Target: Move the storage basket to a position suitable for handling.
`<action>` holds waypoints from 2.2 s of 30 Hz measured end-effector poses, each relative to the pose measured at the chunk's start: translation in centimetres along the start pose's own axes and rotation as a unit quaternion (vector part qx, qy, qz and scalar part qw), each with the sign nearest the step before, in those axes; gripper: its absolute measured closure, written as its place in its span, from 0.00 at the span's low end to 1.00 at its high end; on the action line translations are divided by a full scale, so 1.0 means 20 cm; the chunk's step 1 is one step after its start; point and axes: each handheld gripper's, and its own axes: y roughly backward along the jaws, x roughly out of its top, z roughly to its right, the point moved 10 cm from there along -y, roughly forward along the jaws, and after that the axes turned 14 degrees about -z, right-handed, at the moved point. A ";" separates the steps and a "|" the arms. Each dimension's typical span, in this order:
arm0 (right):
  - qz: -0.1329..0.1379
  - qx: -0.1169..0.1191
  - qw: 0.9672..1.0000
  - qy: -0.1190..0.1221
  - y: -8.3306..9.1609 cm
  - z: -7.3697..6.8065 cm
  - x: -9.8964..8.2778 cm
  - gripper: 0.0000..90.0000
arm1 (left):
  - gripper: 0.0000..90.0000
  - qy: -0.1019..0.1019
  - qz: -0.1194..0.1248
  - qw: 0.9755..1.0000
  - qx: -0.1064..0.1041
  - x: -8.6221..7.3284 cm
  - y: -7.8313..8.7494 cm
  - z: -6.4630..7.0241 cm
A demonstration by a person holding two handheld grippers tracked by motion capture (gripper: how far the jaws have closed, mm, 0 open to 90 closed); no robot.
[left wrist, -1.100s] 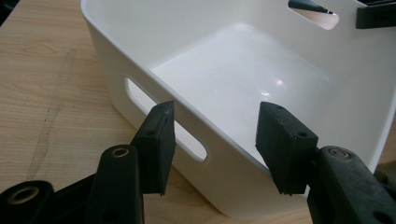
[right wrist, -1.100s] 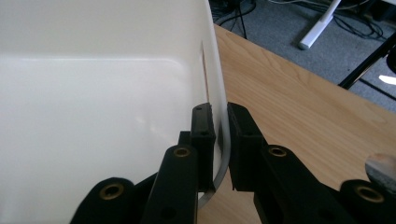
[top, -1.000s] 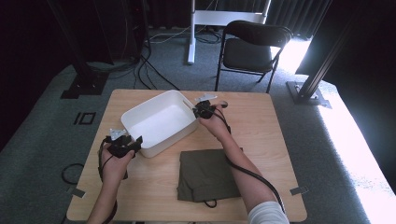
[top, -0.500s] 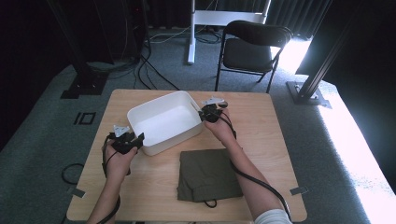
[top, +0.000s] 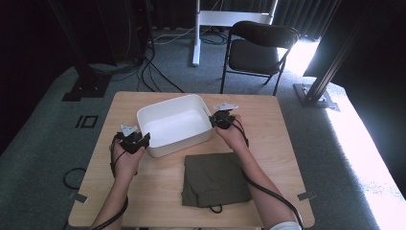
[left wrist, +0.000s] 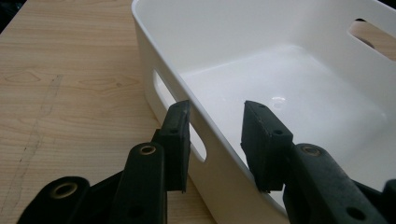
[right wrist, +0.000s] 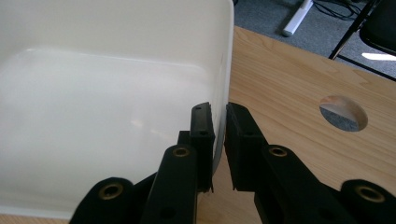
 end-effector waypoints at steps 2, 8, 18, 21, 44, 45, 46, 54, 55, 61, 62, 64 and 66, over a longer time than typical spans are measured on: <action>-0.001 0.001 1.000 -0.001 0.01 0.00 -0.01 0.90 | 0.73 0.000 -0.003 1.000 0.001 0.01 -0.01 0.00; -0.005 -0.004 1.000 -0.008 0.03 0.03 -0.03 0.90 | 0.75 -0.001 -0.002 1.000 -0.002 0.03 -0.03 0.02; -0.004 -0.006 1.000 -0.031 0.08 0.09 -0.09 0.89 | 0.76 -0.019 -0.001 1.000 -0.009 0.06 -0.07 0.08; -0.004 -0.006 0.999 -0.034 0.09 0.10 -0.11 0.89 | 0.76 -0.023 0.001 1.000 -0.015 0.08 -0.09 0.10; 0.004 -0.015 0.997 -0.073 0.19 0.23 -0.23 0.87 | 0.78 -0.057 -0.006 0.998 -0.036 0.13 -0.21 0.25; 0.005 -0.016 0.997 -0.074 0.20 0.24 -0.24 0.87 | 0.78 -0.059 -0.005 0.998 -0.036 0.13 -0.21 0.26; 0.006 -0.017 0.997 -0.075 0.20 0.24 -0.25 0.87 | 0.78 -0.063 -0.005 0.997 -0.036 0.14 -0.22 0.27; 0.007 -0.021 0.996 -0.088 0.25 0.31 -0.30 0.87 | 0.79 -0.079 -0.006 0.996 -0.037 0.16 -0.25 0.35; 0.008 -0.021 0.996 -0.091 0.25 0.31 -0.31 0.87 | 0.79 -0.081 -0.006 0.996 -0.037 0.17 -0.26 0.36; 0.008 -0.025 0.995 -0.100 0.29 0.37 -0.35 0.87 | 0.79 -0.099 -0.012 0.994 -0.039 0.19 -0.30 0.43; 0.008 -0.026 0.994 -0.102 0.29 0.38 -0.36 0.87 | 0.79 -0.102 -0.013 0.994 -0.039 0.20 -0.30 0.44; 0.010 -0.027 0.994 -0.108 0.31 0.40 -0.37 0.87 | 0.80 -0.103 -0.013 0.994 -0.043 0.20 -0.31 0.46; 0.010 -0.029 0.993 -0.112 0.32 0.42 -0.38 0.87 | 0.79 -0.106 -0.014 0.993 -0.046 0.21 -0.32 0.49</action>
